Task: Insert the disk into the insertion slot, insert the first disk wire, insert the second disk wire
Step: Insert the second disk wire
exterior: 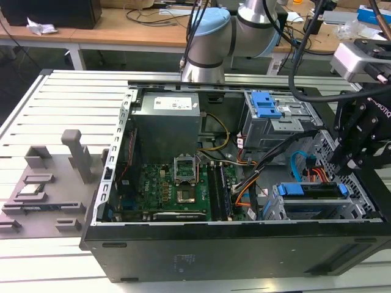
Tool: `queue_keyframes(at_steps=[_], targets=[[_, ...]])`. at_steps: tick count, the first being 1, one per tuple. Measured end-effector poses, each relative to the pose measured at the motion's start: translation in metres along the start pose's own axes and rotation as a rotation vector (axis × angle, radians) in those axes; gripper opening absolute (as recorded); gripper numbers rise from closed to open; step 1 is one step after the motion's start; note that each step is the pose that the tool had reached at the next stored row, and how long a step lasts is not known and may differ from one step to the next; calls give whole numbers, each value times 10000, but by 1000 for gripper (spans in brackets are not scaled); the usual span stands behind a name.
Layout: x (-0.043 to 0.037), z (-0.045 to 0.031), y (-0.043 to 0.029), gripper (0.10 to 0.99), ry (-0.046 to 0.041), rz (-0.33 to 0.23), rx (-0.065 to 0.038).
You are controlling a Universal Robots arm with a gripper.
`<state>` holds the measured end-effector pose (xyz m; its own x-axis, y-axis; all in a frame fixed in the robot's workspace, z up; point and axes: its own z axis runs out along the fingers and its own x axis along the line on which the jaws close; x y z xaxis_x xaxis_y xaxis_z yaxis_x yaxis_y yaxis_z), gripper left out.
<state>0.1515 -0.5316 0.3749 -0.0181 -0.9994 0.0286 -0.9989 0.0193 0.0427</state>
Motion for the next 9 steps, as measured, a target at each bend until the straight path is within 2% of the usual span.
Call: queue_keyframes(at_steps=[2, 4, 5, 7, 8, 9], targets=[[-5, -2, 0, 302, 3, 0, 0], [-125, 1, 44, 302, 8, -1, 0], [-162, 4, 110, 302, 12, 0, 0], [-162, 11, 204, 302, 8, -1, 0], [-161, 16, 283, 302, 15, 1, 0], [-160, 20, 320, 302, 22, 1, -1]])
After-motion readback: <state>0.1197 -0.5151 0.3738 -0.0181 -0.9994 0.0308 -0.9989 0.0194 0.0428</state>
